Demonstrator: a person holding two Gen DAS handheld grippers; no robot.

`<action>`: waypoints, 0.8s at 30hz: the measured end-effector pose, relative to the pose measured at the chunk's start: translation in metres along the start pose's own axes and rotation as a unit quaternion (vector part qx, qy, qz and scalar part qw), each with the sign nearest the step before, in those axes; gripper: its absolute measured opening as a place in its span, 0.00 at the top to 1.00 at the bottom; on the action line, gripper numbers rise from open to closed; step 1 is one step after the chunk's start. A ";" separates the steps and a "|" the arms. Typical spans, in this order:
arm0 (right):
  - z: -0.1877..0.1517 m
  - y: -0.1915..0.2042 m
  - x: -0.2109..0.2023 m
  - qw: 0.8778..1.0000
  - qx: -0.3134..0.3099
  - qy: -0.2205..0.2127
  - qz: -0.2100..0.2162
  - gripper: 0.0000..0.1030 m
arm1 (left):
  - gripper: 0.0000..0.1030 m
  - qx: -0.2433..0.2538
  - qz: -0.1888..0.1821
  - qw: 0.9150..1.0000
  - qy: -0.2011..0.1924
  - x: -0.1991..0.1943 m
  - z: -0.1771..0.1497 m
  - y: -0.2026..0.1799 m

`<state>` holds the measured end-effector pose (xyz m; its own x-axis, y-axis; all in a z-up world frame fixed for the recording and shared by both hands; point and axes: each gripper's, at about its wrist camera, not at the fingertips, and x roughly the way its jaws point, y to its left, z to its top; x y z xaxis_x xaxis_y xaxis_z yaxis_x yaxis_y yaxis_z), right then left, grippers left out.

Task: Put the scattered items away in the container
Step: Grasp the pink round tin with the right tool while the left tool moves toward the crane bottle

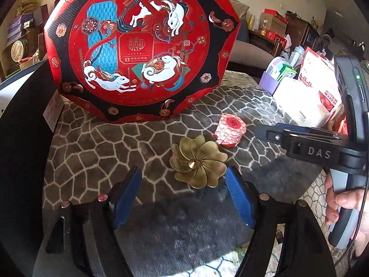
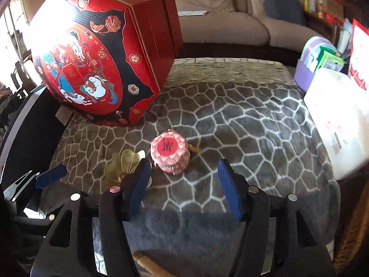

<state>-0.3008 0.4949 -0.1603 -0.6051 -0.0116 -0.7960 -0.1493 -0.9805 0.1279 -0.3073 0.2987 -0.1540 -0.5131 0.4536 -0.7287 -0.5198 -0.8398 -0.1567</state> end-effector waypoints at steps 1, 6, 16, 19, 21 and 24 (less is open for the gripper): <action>0.002 0.002 0.005 1.000 -0.002 0.000 -0.003 0.40 | 0.27 -0.002 0.000 1.000 0.003 0.004 0.000 0.002; 0.006 0.010 0.025 1.000 -0.011 0.003 0.002 0.39 | 0.27 -0.002 -0.005 1.000 0.011 0.016 -0.002 0.010; 0.004 0.020 0.041 0.999 -0.026 0.024 -0.011 0.60 | 0.27 0.004 -0.001 1.000 0.021 0.027 -0.010 0.012; 0.002 0.016 0.028 1.000 -0.020 0.018 0.000 0.60 | 0.27 0.000 -0.006 1.000 0.023 0.026 -0.013 0.013; 0.000 0.018 0.014 1.000 -0.027 0.013 0.006 0.60 | 0.27 -0.005 -0.011 1.000 0.025 0.020 -0.017 0.014; -0.001 0.023 -0.012 0.999 -0.035 0.014 0.015 0.60 | 0.27 -0.006 -0.017 1.000 0.022 0.010 -0.022 0.013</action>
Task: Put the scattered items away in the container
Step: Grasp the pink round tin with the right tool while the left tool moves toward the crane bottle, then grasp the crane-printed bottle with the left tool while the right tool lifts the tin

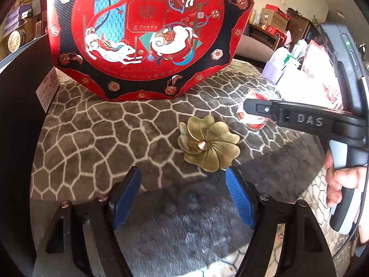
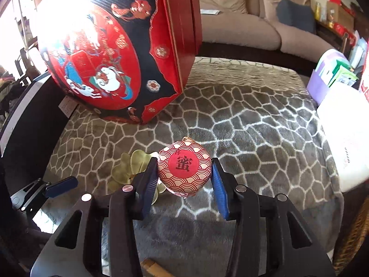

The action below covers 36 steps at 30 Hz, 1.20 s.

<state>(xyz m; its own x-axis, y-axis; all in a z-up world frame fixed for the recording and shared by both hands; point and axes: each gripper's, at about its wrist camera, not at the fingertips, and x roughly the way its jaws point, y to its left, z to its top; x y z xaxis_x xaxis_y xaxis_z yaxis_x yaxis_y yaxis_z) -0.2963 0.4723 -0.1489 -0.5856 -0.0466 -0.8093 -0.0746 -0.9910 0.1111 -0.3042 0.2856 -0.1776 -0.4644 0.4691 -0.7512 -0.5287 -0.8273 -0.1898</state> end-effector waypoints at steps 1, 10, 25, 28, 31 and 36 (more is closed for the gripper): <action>-0.001 0.002 -0.010 1.000 -0.001 0.003 -0.002 0.60 | 0.27 0.004 0.004 1.000 0.001 -0.002 0.000 -0.001; -0.051 -0.020 -0.094 0.999 0.046 0.015 0.016 0.60 | 0.27 -0.016 -0.067 0.998 0.004 -0.025 -0.016 -0.028; -0.097 -0.027 -0.102 0.993 0.106 0.003 0.055 0.60 | 0.26 -0.189 -0.051 0.981 0.015 -0.002 -0.015 0.018; -0.096 -0.030 -0.096 0.993 0.107 0.008 0.058 0.60 | 0.27 -0.218 -0.065 0.974 0.017 0.007 -0.004 0.027; -0.096 -0.036 -0.093 0.992 0.108 0.012 0.058 0.60 | 0.28 -0.230 -0.092 0.968 0.024 0.005 -0.002 0.026; -0.098 -0.046 -0.096 0.992 0.116 0.008 0.052 0.60 | 0.28 -0.151 -0.136 0.979 0.022 -0.019 -0.030 -0.013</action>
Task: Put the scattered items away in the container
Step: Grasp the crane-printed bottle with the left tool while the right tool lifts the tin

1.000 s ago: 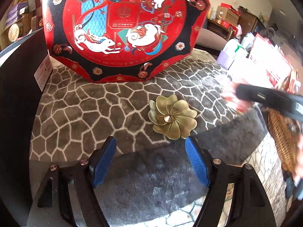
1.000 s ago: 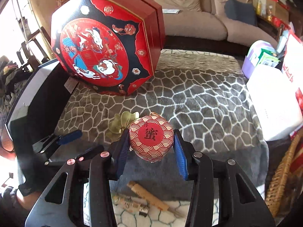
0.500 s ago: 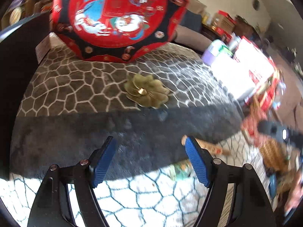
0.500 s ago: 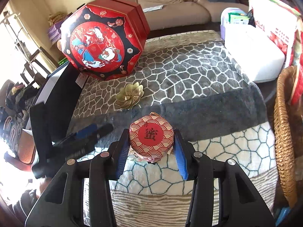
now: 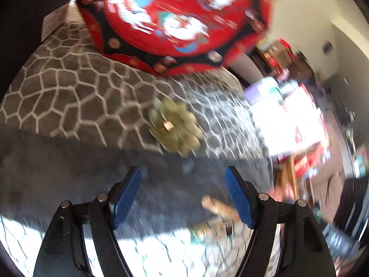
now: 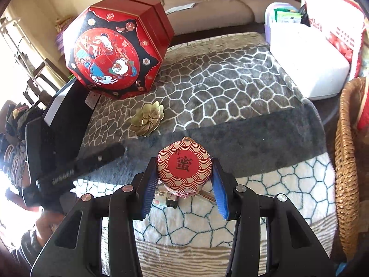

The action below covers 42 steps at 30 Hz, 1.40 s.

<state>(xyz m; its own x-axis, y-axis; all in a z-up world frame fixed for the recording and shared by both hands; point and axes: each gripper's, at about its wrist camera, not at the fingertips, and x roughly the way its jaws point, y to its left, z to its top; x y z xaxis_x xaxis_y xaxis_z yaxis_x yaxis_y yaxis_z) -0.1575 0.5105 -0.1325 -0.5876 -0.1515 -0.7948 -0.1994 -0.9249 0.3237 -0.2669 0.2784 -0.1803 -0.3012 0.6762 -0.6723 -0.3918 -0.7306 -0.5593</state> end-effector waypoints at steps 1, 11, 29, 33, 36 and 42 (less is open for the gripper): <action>-0.001 -0.002 -0.001 1.000 0.003 0.000 0.002 0.60 | 0.28 0.034 -0.002 0.999 -0.005 -0.003 -0.010 -0.009; -0.010 -0.011 -0.003 1.000 -0.003 0.012 0.006 0.59 | 0.26 0.385 0.019 0.921 0.055 0.026 -0.060 -0.076; -0.009 0.011 -0.001 0.999 -0.031 0.015 0.018 0.60 | 0.78 0.438 -0.006 0.886 0.156 0.034 -0.070 -0.086; -0.007 0.040 -0.006 0.998 -0.058 0.010 0.031 0.60 | 0.78 0.366 0.007 0.924 0.110 -0.005 -0.060 -0.069; -0.010 0.071 -0.009 0.996 -0.083 0.009 0.042 0.60 | 0.78 0.301 0.002 0.951 0.068 -0.058 -0.047 -0.046; -0.010 0.149 -0.004 0.989 -0.103 0.028 0.106 0.60 | 0.78 0.246 0.045 0.968 0.011 -0.169 -0.017 0.009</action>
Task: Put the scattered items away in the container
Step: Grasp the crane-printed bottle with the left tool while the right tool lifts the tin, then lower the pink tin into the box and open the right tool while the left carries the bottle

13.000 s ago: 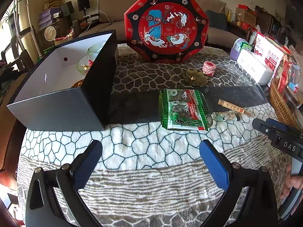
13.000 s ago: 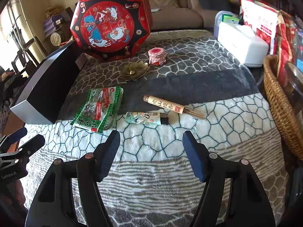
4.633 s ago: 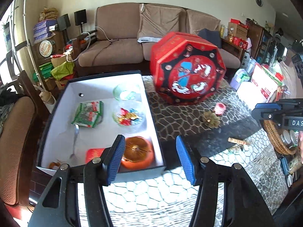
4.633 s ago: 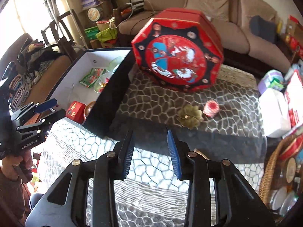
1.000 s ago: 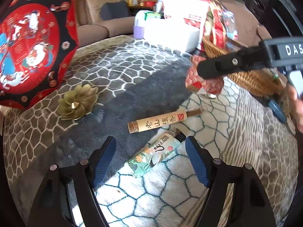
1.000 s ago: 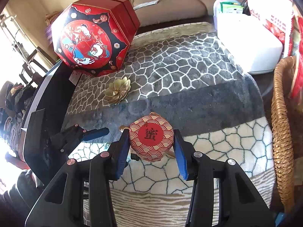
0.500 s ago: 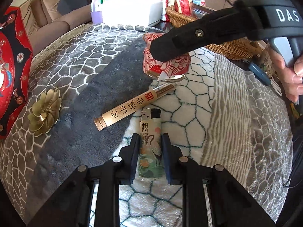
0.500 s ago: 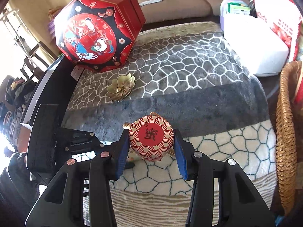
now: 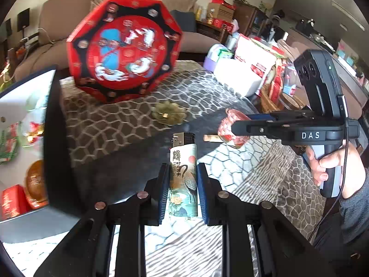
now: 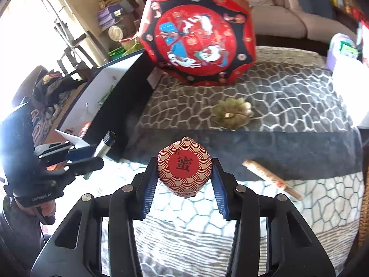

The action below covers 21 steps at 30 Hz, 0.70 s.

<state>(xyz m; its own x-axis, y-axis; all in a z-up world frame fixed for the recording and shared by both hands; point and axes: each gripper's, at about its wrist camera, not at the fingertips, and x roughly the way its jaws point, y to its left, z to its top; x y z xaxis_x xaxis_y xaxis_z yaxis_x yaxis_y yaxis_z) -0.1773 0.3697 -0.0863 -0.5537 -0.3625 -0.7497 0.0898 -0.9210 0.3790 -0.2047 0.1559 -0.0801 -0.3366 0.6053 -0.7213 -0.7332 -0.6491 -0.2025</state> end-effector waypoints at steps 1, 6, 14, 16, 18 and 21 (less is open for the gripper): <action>0.006 0.014 0.005 1.000 -0.002 0.002 0.009 0.60 | 0.78 -0.005 0.019 1.000 -0.004 -0.017 0.000 0.016; 0.051 0.099 0.036 0.998 -0.054 0.011 0.026 0.60 | 0.78 -0.044 0.092 0.995 -0.017 -0.081 0.001 0.102; 0.116 0.225 0.134 0.992 -0.097 0.055 0.052 0.60 | 0.78 -0.114 0.134 0.984 -0.036 -0.127 -0.008 0.204; 0.125 0.244 0.170 0.991 -0.100 0.078 0.046 0.60 | 0.78 -0.119 0.134 0.983 -0.041 -0.130 -0.012 0.216; 0.132 0.258 0.208 0.989 -0.103 0.099 0.024 0.60 | 0.78 -0.128 0.131 0.982 -0.045 -0.131 -0.016 0.229; 0.136 0.271 0.259 0.985 -0.109 0.133 -0.006 0.60 | 0.78 -0.133 0.127 0.982 -0.051 -0.127 -0.018 0.247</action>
<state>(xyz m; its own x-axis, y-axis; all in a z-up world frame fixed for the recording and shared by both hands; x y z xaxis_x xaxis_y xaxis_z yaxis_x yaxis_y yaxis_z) -0.4087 0.0458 -0.1037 -0.3226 -0.3487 -0.8800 0.2751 -0.9241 0.2653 -0.3321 -0.0891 -0.0508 -0.5552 0.4427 -0.7041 -0.4423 -0.8741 -0.2009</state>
